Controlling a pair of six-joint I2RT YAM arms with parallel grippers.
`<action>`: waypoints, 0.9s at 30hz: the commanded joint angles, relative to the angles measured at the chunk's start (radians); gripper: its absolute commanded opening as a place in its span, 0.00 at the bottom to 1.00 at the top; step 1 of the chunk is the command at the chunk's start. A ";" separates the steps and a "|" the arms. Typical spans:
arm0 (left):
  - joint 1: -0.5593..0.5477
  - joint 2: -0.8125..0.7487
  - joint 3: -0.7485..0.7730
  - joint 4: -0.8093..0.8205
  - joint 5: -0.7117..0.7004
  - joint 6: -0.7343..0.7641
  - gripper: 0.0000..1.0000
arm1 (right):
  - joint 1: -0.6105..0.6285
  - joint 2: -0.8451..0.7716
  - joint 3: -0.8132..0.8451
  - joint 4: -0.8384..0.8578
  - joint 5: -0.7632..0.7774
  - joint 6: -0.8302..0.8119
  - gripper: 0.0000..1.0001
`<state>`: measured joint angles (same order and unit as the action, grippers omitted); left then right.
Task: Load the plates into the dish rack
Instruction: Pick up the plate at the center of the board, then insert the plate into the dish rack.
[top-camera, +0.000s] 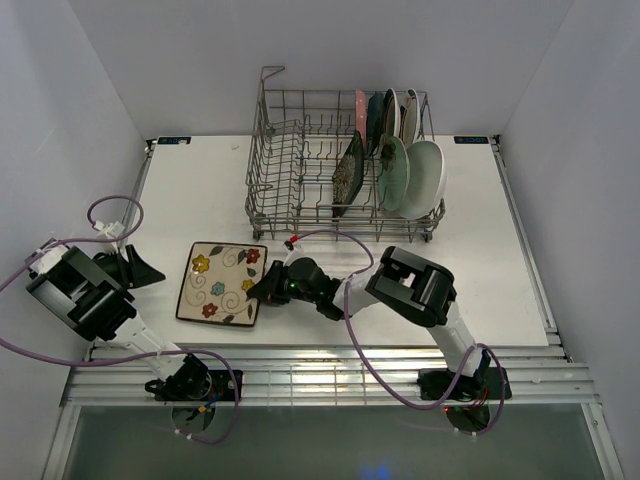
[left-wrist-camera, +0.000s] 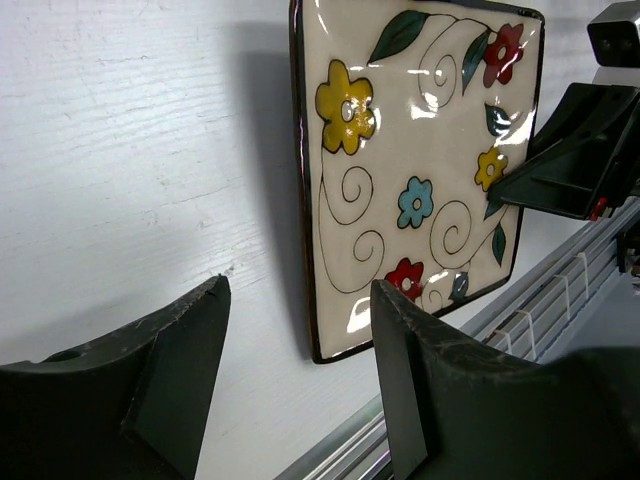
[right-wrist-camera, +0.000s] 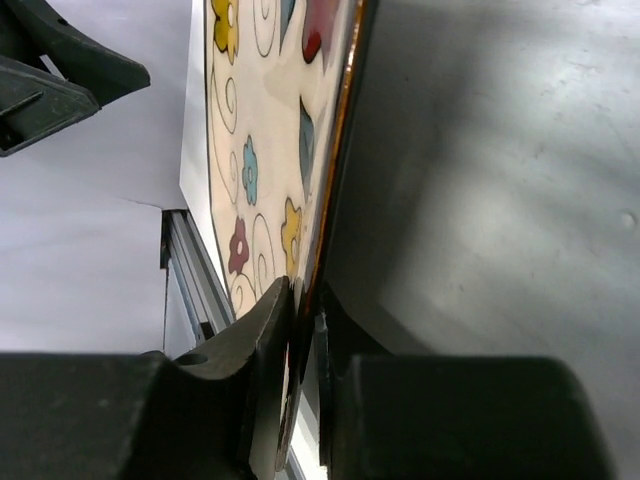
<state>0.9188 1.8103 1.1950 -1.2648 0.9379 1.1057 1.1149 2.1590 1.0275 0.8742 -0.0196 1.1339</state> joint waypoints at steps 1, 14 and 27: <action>0.017 -0.023 0.034 -0.044 0.087 0.063 0.68 | 0.011 -0.088 -0.046 0.025 0.055 -0.095 0.08; 0.043 -0.039 0.080 -0.139 0.168 0.128 0.84 | 0.052 -0.278 -0.086 -0.098 0.174 -0.284 0.08; 0.043 -0.057 0.015 -0.137 0.190 0.144 0.94 | 0.082 -0.384 -0.046 -0.217 0.262 -0.474 0.08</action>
<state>0.9516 1.8023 1.2312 -1.3533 1.0706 1.2102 1.1915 1.8339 0.9348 0.6281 0.1783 0.7811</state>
